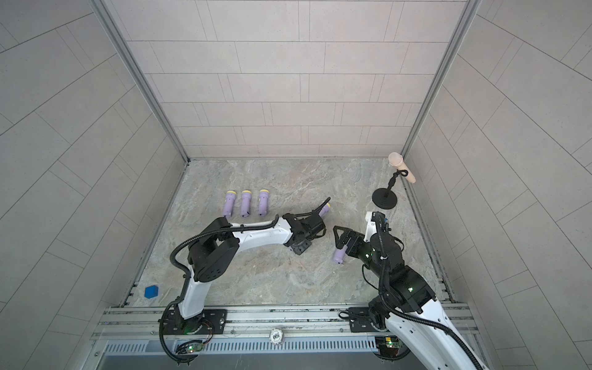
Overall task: Close the plug at the bottom of the flashlight
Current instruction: Pick up the flashlight from the center of the board.
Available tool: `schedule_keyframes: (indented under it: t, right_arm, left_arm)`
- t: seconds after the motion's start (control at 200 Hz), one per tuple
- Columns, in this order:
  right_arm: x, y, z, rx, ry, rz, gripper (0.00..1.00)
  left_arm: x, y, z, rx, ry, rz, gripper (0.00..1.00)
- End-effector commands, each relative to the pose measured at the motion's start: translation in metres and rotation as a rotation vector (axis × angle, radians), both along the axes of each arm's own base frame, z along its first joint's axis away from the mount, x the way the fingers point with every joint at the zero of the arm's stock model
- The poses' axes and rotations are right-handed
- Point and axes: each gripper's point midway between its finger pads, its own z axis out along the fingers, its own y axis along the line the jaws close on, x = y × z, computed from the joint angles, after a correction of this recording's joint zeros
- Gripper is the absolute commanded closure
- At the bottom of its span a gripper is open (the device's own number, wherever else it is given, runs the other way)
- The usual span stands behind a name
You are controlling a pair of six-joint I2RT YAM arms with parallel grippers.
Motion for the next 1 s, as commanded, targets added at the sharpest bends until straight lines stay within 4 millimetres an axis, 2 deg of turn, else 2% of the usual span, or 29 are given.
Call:
schedule_keyframes:
  t: [0.0, 0.25, 0.415, 0.485, 0.61, 0.755, 0.996]
  right_arm:
    - [0.0, -0.001, -0.003, 0.005, -0.003, -0.008, 0.0]
    - [0.0, -0.002, -0.004, 0.004, -0.001, -0.011, 0.0]
    - [0.0, -0.001, -0.006, 0.01, 0.002, -0.012, 0.01]
    - [0.001, -0.001, -0.005, 0.015, 0.002, -0.01, 0.0]
    - [0.0, 0.0, -0.004, 0.017, -0.001, -0.008, 0.0]
    - [0.001, 0.0, -0.003, 0.018, -0.003, -0.009, 0.0]
    - [0.001, 0.0, 0.01, 0.017, -0.026, -0.004, 0.0]
  left_arm:
    - [-0.002, 0.01, -0.016, 0.064, 0.033, 0.003, 0.5]
    - [-0.004, 0.016, -0.017, 0.079, 0.027, 0.011, 0.56]
    - [-0.004, 0.02, -0.01, 0.069, 0.014, 0.025, 0.68]
    - [-0.005, 0.02, -0.005, 0.059, 0.007, 0.03, 0.78]
    - [-0.005, 0.019, 0.014, 0.013, -0.018, 0.045, 1.0]
    - [-0.004, 0.022, 0.04, -0.039, -0.065, 0.068, 1.0]
    - [0.004, 0.027, 0.089, -0.186, -0.194, 0.141, 1.0]
